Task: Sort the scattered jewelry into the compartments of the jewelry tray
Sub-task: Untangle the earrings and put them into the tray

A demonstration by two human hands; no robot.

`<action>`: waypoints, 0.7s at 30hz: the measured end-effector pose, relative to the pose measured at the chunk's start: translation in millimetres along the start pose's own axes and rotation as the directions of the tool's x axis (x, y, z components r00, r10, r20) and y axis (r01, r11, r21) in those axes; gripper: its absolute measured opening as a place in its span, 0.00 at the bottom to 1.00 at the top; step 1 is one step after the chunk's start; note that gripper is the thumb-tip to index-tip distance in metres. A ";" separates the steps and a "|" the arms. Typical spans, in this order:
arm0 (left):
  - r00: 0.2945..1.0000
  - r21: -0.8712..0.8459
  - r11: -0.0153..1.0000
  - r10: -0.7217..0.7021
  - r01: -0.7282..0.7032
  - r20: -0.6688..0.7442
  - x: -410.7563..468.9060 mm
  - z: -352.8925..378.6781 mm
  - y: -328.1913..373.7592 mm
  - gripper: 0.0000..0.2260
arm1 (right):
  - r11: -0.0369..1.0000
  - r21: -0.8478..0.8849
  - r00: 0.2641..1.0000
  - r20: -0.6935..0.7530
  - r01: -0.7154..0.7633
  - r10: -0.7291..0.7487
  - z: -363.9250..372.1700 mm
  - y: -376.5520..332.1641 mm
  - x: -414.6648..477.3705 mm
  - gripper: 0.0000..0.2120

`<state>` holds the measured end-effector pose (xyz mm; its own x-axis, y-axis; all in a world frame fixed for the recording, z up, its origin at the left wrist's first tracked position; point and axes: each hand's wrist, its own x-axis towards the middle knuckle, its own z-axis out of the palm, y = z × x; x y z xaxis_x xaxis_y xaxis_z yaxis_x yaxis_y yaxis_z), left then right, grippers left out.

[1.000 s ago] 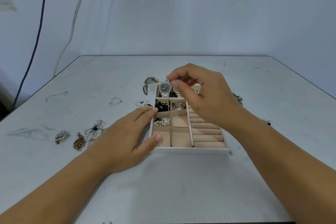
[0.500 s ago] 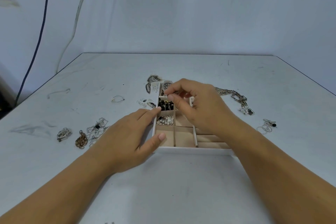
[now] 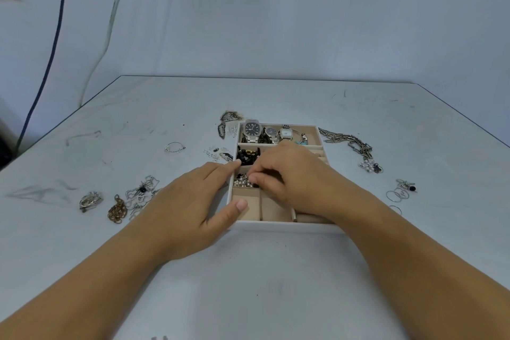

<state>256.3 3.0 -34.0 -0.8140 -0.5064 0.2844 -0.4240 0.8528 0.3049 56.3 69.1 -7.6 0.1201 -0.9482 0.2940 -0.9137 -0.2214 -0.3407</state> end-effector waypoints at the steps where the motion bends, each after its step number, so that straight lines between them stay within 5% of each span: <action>1: 1.000 -0.003 1.000 -0.001 0.001 -0.001 0.0 -0.2 0.1 0.32 | 1.000 -0.001 1.000 0.009 0.011 -0.011 -1.5 -1.8 -1.0 0.10; 10: 0.999 -0.093 0.995 -0.029 0.031 0.022 11.8 -7.1 5.9 0.32 | 0.989 -0.104 0.993 -0.075 -0.100 0.092 -76.2 15.1 -37.9 0.10; 21: 0.972 -0.114 0.970 0.224 -0.215 0.072 94.2 22.7 107.7 0.18 | 0.909 -0.197 0.931 -0.071 -0.366 0.359 -109.4 103.4 -138.2 0.07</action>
<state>124.9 50.0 5.0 -0.9147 -0.2923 0.2792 -0.1913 0.9215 0.3381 -97.2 202.2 14.2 -0.2442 -0.9457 0.2147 -0.9515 0.1909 -0.2412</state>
